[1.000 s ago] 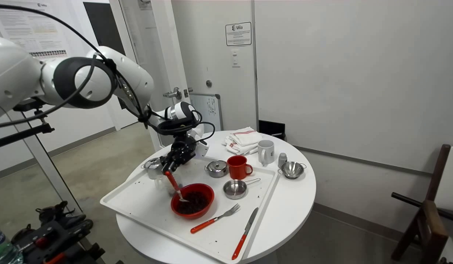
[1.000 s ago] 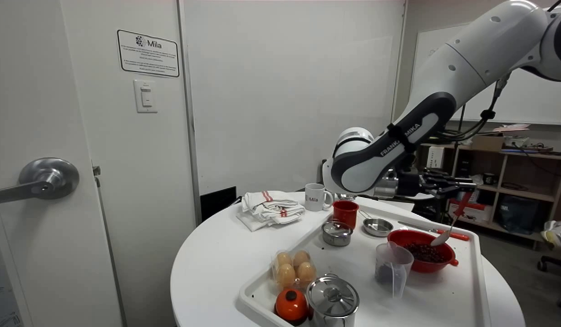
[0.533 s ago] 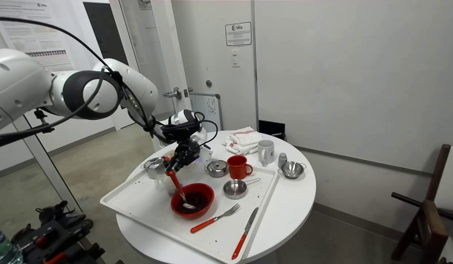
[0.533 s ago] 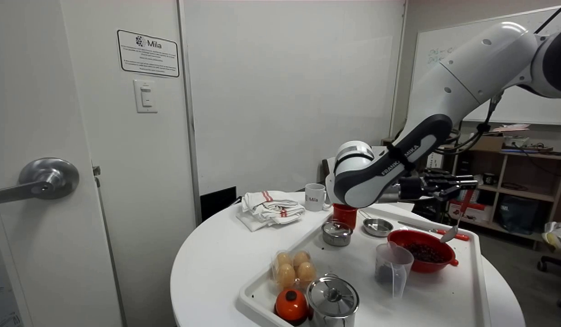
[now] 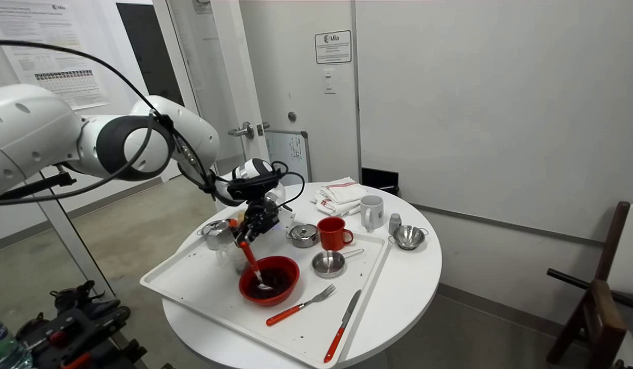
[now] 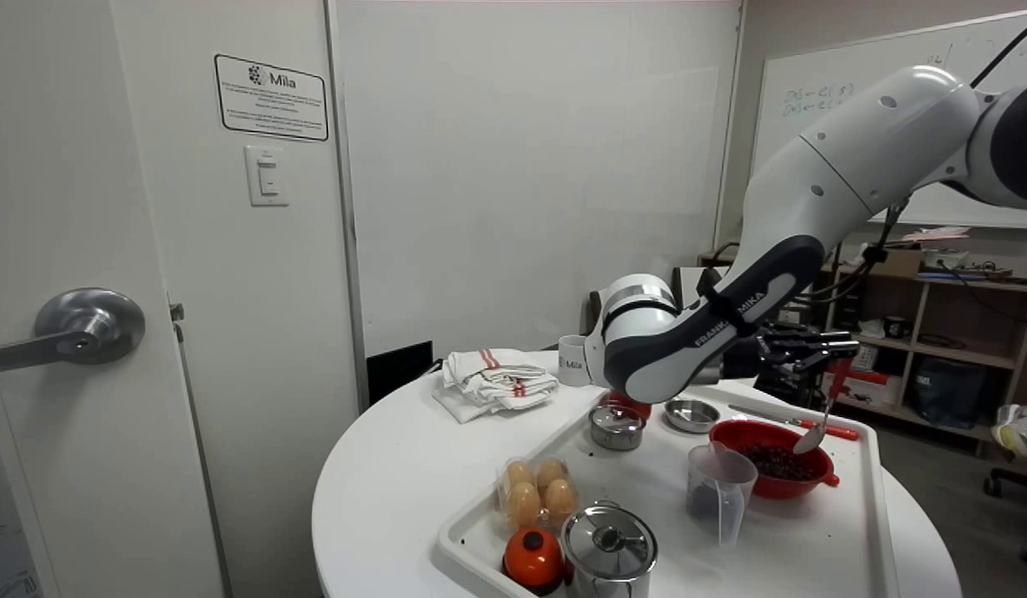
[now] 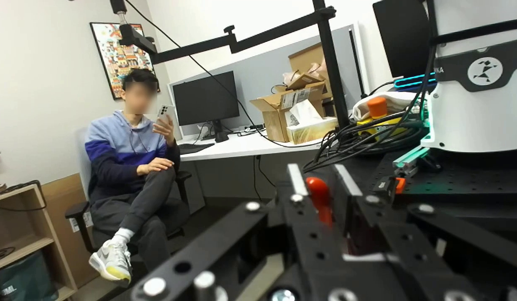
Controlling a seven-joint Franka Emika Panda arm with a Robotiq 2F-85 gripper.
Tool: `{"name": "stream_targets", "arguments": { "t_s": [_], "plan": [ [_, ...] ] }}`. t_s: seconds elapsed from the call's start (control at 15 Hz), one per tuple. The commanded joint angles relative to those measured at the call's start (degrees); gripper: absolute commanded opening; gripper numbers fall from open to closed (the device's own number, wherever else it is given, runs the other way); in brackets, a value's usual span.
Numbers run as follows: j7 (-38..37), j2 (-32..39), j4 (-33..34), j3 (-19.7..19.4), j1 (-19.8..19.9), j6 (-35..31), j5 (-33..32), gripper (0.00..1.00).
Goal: Use the spoon to mix the contents of the bowl and then put it back
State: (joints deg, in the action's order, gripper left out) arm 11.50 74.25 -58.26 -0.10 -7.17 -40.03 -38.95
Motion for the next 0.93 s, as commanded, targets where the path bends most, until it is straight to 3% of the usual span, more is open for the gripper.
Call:
{"name": "stream_targets", "arguments": {
  "t_s": [0.0, 0.6, 0.87],
  "plan": [
    [4.15, 3.49, 5.4, 0.87, -1.27, 1.79, -2.28, 0.09],
    [9.67, 6.4, 13.4, 1.24, -5.13, -0.26, -4.32, 0.09],
    [11.44, 10.29, 21.21, -0.39, -3.57, -2.25, -3.58, 0.09]
  ]
}}
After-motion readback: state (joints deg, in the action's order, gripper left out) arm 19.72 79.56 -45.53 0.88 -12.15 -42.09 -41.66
